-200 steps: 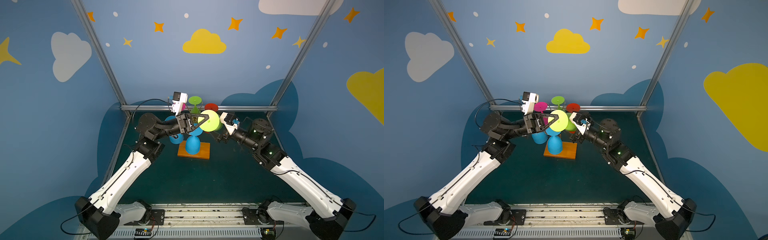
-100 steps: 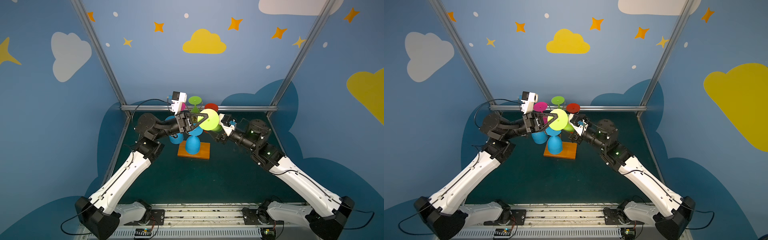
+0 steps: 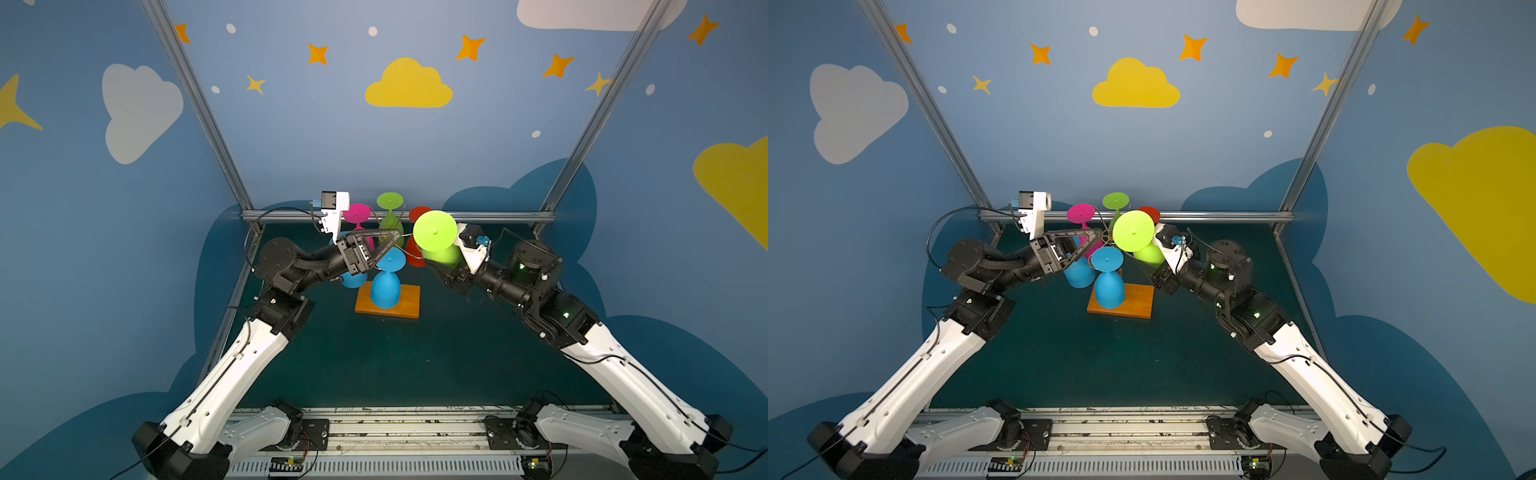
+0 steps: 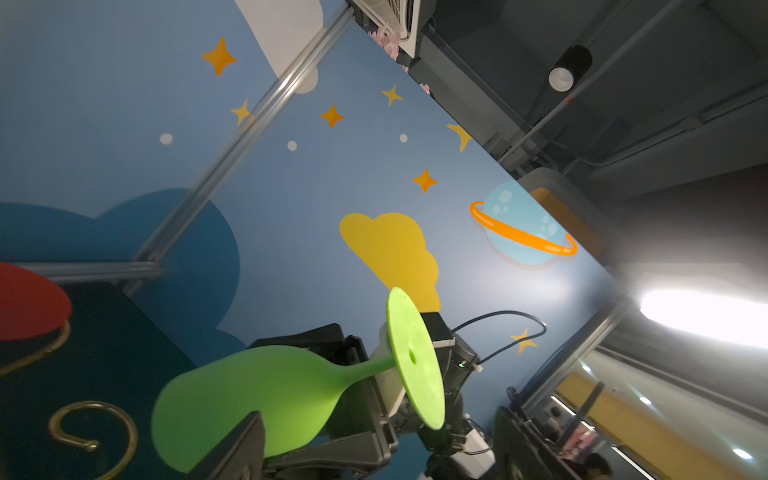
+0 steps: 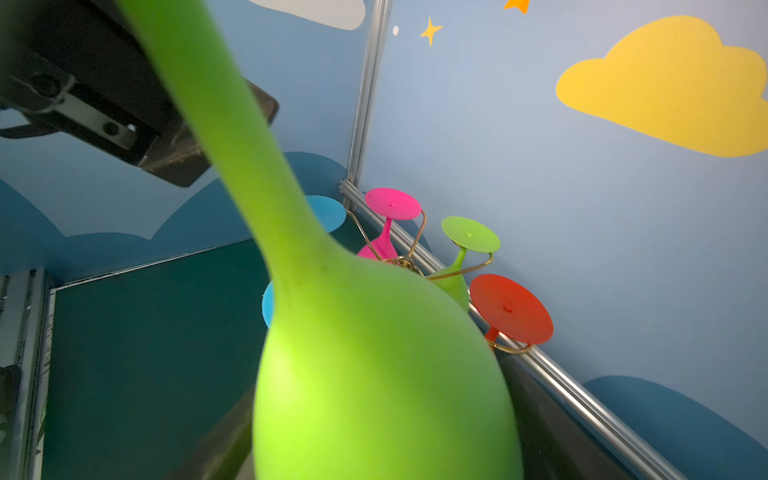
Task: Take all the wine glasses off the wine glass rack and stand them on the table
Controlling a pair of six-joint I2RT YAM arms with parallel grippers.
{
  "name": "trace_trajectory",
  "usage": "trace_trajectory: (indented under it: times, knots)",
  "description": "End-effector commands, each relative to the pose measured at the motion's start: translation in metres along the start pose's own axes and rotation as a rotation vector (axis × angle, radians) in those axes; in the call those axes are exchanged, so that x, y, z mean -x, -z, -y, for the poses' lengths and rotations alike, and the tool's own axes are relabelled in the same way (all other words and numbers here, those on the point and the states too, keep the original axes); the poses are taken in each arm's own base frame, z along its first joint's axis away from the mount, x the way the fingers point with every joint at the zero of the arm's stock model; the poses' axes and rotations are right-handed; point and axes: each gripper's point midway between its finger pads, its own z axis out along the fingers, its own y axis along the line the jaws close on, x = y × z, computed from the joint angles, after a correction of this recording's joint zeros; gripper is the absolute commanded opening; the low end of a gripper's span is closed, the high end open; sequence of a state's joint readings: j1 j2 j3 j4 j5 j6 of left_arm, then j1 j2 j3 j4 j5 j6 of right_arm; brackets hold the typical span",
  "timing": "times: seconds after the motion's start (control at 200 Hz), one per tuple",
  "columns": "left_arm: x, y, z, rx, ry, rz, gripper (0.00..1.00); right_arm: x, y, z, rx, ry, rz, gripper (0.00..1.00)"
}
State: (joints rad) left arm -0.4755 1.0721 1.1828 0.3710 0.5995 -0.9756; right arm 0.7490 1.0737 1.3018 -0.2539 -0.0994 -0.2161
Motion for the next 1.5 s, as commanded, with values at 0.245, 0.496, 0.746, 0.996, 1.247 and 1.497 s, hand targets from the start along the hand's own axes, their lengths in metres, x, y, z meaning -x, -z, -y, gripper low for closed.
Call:
trace_trajectory:
  times: [0.245, 0.496, 0.746, 0.996, 1.247, 1.497]
  knots:
    - [0.008, 0.016, -0.033, 0.242, -0.753, 0.072, 0.82, -0.009, 0.036, 0.005, -0.043, -0.179, -0.209, 0.43]
    - [-0.004, -0.006, -0.048, 0.262, -1.136, 0.017, 0.73, -0.015, 0.033, 0.001, -0.019, -0.206, -0.290, 0.41]
    - [-0.011, -0.022, -0.045, 0.221, -1.318, 0.016, 0.68, -0.019, 0.021, -0.011, 0.049, -0.216, -0.361, 0.37]
    - [-0.005, -0.026, -0.040, 0.227, -1.388, 0.054, 0.62, -0.028, 0.012, -0.021, 0.077, -0.213, -0.415, 0.34]
    - [-0.018, -0.032, -0.036, 0.176, -1.421, 0.013, 0.52, -0.036, 0.003, -0.030, 0.095, -0.203, -0.458, 0.32]
    - [-0.022, -0.033, -0.034, 0.167, -1.431, 0.006, 0.40, -0.042, 0.000, -0.033, 0.100, -0.209, -0.487, 0.32]
